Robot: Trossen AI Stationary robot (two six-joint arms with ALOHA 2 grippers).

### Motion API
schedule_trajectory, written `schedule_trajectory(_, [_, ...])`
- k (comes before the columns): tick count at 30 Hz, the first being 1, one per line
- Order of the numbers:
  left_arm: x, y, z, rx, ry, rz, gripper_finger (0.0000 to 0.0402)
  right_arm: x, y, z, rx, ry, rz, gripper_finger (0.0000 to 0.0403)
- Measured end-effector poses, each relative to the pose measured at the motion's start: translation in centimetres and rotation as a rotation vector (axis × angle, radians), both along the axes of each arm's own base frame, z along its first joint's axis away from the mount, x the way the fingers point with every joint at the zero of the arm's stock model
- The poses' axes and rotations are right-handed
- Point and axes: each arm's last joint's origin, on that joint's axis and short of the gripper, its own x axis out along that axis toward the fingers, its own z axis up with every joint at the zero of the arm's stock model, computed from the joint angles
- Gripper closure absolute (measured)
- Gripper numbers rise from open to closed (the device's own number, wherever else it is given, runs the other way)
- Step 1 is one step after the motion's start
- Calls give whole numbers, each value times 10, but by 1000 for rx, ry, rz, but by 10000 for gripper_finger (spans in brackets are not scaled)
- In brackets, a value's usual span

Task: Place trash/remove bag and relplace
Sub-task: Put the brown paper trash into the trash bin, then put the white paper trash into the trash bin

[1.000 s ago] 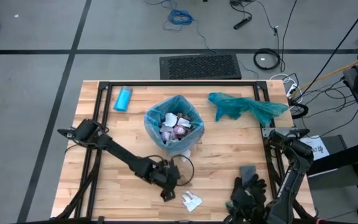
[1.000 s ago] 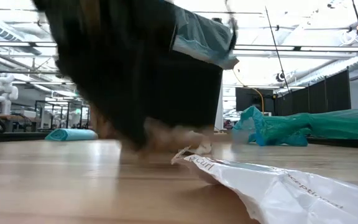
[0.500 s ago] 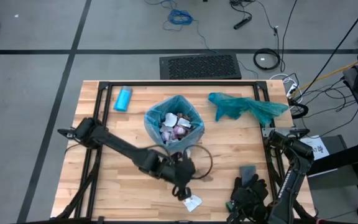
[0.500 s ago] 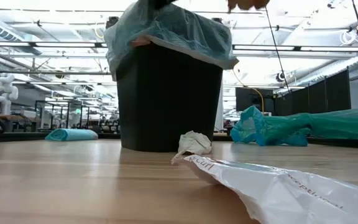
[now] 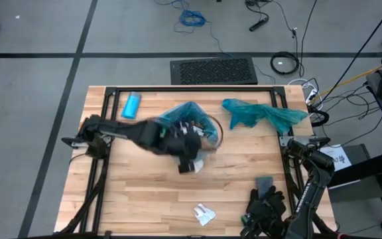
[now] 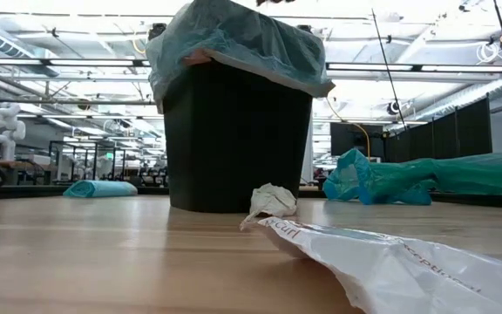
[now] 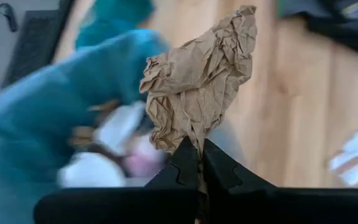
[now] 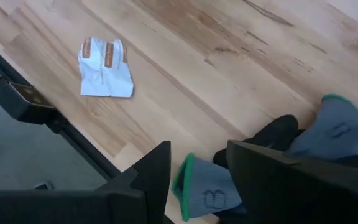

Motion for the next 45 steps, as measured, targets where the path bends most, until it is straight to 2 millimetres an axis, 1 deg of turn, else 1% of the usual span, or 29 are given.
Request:
schedule_trajectory(6, [-15,38,10,-12,-14,-24,399,2,-1,1,11,-60,-71,255])
schedule_trajectory(9, [-25,52,8,-2,-2,-21,395,4,-2,1,12,-97,-101,255])
schedule_trajectory(12, [-35,61,0,-3,19,-34,384,9,-4,1,23,-107,-116,255])
schedule_trajectory(15, [-41,67,-13,-42,39,-37,373,15,-7,1,28,-111,-130,255])
schedule_trajectory(19, [-49,75,-29,-45,100,-23,357,23,-13,1,25,-110,-154,255])
schedule_trajectory(22, [-54,78,-33,-68,117,-49,341,29,-18,1,21,-109,-171,255])
schedule_trajectory(25, [-60,80,-31,-100,120,-76,320,35,-22,1,16,-106,-183,255])
schedule_trajectory(30, [-66,86,-26,-103,108,-66,279,42,-28,1,15,-107,-207,255])
schedule_trajectory(35, [-70,89,-29,-99,170,-66,240,48,-33,1,9,-103,-215,255])
schedule_trajectory(38, [-72,89,-30,-98,193,-68,228,52,-37,2,6,-100,-218,255])
schedule_trajectory(41, [-74,82,-28,-148,176,-70,226,59,-40,1,6,-96,-195,255])
schedule_trajectory(45, [-89,63,-9,-190,80,-93,226,72,-46,1,1,-89,-133,255])
